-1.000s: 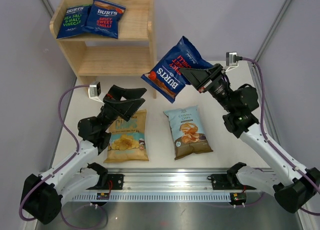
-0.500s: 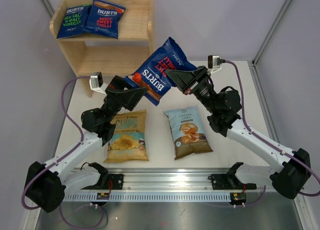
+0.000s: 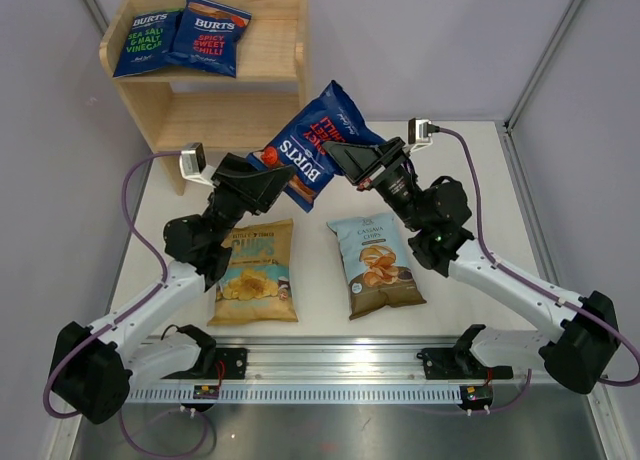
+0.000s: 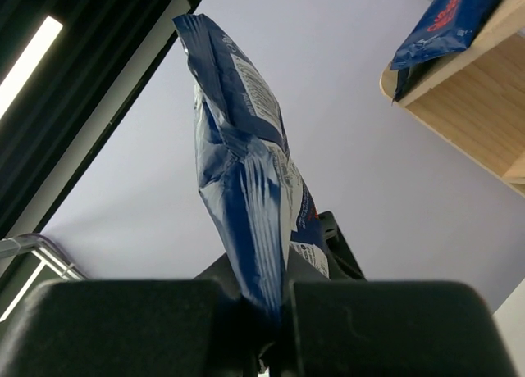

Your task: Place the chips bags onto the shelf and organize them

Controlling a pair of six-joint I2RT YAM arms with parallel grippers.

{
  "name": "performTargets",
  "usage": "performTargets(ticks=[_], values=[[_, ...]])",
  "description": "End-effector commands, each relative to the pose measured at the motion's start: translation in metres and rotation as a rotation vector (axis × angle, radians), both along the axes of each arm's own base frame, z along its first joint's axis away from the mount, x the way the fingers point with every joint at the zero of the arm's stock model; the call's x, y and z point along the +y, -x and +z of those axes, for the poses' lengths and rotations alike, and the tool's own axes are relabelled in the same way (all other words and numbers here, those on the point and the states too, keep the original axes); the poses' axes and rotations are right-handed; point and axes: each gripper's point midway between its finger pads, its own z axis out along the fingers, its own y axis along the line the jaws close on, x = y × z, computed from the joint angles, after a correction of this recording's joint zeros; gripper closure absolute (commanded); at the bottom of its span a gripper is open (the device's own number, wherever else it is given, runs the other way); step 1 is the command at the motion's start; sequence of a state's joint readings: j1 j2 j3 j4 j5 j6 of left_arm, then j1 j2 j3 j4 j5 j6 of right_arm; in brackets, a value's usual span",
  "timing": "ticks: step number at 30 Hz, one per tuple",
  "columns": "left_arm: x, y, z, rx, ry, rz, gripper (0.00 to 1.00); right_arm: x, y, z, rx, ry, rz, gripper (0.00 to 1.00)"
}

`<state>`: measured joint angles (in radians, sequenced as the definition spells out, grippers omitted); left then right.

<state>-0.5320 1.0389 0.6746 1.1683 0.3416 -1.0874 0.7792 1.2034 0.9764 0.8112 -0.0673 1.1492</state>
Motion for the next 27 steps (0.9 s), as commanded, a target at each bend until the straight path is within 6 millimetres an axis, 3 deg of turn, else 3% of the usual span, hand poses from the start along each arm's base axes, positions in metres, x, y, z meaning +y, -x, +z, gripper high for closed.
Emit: performTargets(ticks=[1,2,4,7,8,10,12,13,14,16,17,19,20,21,22,24,25,27], values=[[0.005,0.006,0.026,-0.084,0.038,0.029,0.55,0.0,-0.003,0.004,0.019,-0.015,-0.023,0.95],[0.005,0.004,0.025,-0.072,0.033,0.032,0.67,-0.003,-0.003,0.005,0.016,-0.017,-0.035,0.94],[0.006,0.003,0.024,-0.067,0.025,0.044,0.75,-0.005,-0.004,0.0,0.026,0.009,-0.054,0.9],[0.007,-0.003,0.019,-0.031,0.007,0.074,0.77,-0.016,-0.007,0.0,0.037,0.037,-0.123,0.75],[0.006,-0.005,0.016,-0.009,-0.006,0.078,0.79,-0.022,-0.005,0.005,0.024,0.045,-0.147,0.63],[0.01,-0.007,0.016,0.008,-0.012,0.102,0.8,-0.027,-0.013,-0.005,0.064,0.103,-0.205,0.48],[0.014,-0.014,0.012,0.054,-0.034,0.127,0.81,-0.04,-0.013,0.0,0.046,0.164,-0.282,0.34],[0.017,-0.016,0.013,0.063,-0.041,0.155,0.81,-0.046,-0.022,-0.014,0.093,0.231,-0.34,0.31],[0.022,-0.02,0.007,0.106,-0.068,0.184,0.81,-0.058,-0.018,-0.008,0.072,0.259,-0.389,0.28],[0.032,-0.026,0.014,0.122,-0.086,0.261,0.83,-0.081,-0.022,-0.018,0.11,0.334,-0.492,0.24],[0.035,-0.028,0.008,0.165,-0.119,0.288,0.83,-0.089,-0.022,-0.02,0.107,0.369,-0.535,0.23],[0.05,-0.034,0.022,0.187,-0.123,0.379,0.86,-0.107,-0.023,-0.028,0.129,0.419,-0.607,0.22],[0.055,-0.043,0.012,0.251,-0.164,0.417,0.86,-0.119,-0.018,-0.024,0.118,0.424,-0.64,0.22],[0.061,-0.047,0.013,0.28,-0.172,0.452,0.86,-0.125,-0.017,-0.026,0.123,0.435,-0.662,0.22],[0.073,-0.049,0.031,0.278,-0.149,0.513,0.86,-0.134,-0.016,-0.028,0.132,0.45,-0.692,0.22],[0.087,-0.063,0.022,0.37,-0.187,0.587,0.86,-0.146,-0.008,-0.024,0.115,0.452,-0.72,0.22],[0.098,-0.062,0.042,0.366,-0.152,0.63,0.87,-0.15,-0.007,-0.031,0.13,0.482,-0.728,0.23],[0.115,-0.072,0.042,0.427,-0.149,0.72,0.93,-0.16,0.0,-0.028,0.125,0.479,-0.744,0.23]])
